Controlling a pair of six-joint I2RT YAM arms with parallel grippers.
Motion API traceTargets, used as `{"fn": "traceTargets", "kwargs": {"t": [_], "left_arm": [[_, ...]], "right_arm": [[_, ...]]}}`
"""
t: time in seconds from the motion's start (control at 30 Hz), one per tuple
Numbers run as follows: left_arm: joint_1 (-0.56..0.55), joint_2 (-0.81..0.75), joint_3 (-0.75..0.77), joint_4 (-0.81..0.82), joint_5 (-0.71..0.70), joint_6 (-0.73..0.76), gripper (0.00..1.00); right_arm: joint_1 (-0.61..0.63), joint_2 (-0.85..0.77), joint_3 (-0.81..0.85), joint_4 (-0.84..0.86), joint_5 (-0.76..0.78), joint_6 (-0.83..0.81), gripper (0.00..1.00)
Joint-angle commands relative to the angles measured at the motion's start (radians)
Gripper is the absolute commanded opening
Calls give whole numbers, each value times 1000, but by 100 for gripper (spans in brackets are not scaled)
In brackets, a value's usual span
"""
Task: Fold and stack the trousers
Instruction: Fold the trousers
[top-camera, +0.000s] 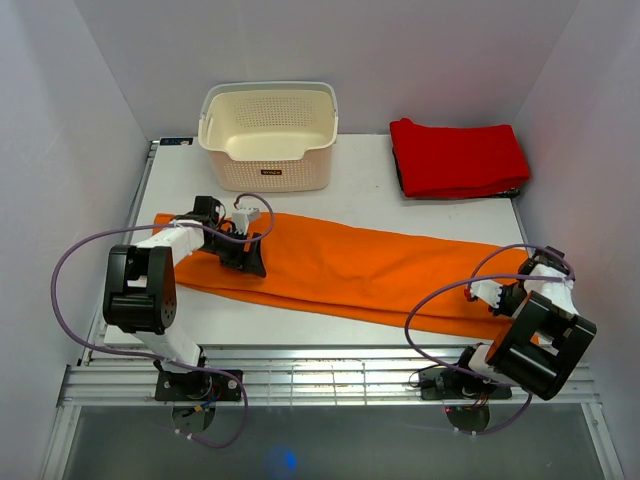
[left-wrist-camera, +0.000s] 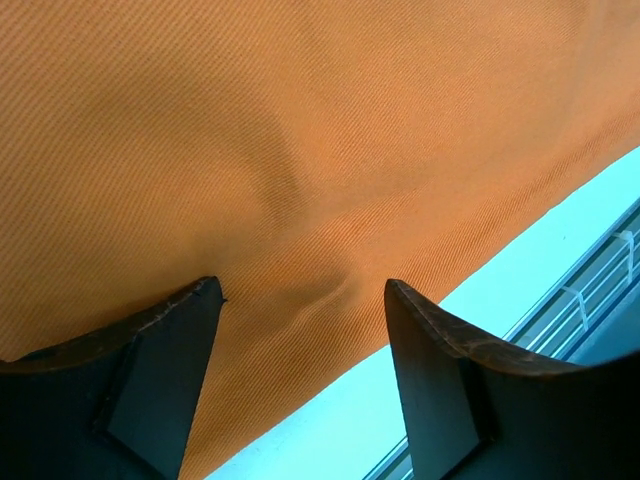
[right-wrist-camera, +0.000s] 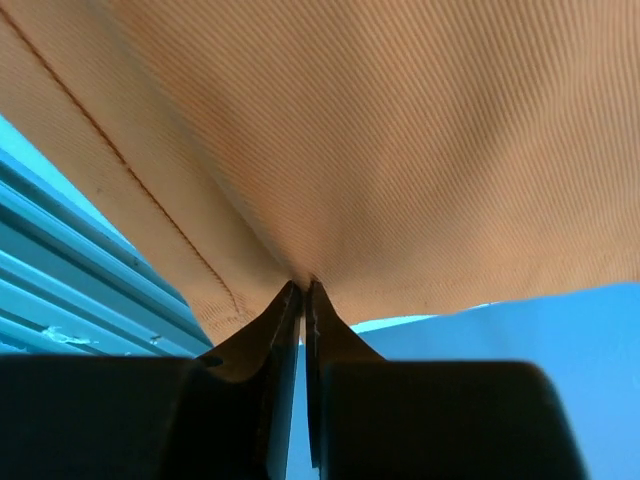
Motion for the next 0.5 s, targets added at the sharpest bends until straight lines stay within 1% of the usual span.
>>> {"fn": "traceTargets", "kwargs": {"t": [0.0,0.1,0.23,0.33,0.47], "left_arm": [[22,-27,-52,-6,-222,40,81],[32,-39,-67,-16,-219,35,80],[45,19,-80,-8,-236,31,80],[61,65,-66,-8,-240,20,80],[61,102,-46,-16,-248,11,80]], "right_arm": [[-8,6,26,76,9,0,8],[-8,-9,67,61,-11,0,8],[-8,-34,132,-8,-29,-11,8],[-8,-57,191,-71,-44,-19,8],[-8,-93,268,-203,-81,-40,8]]}}
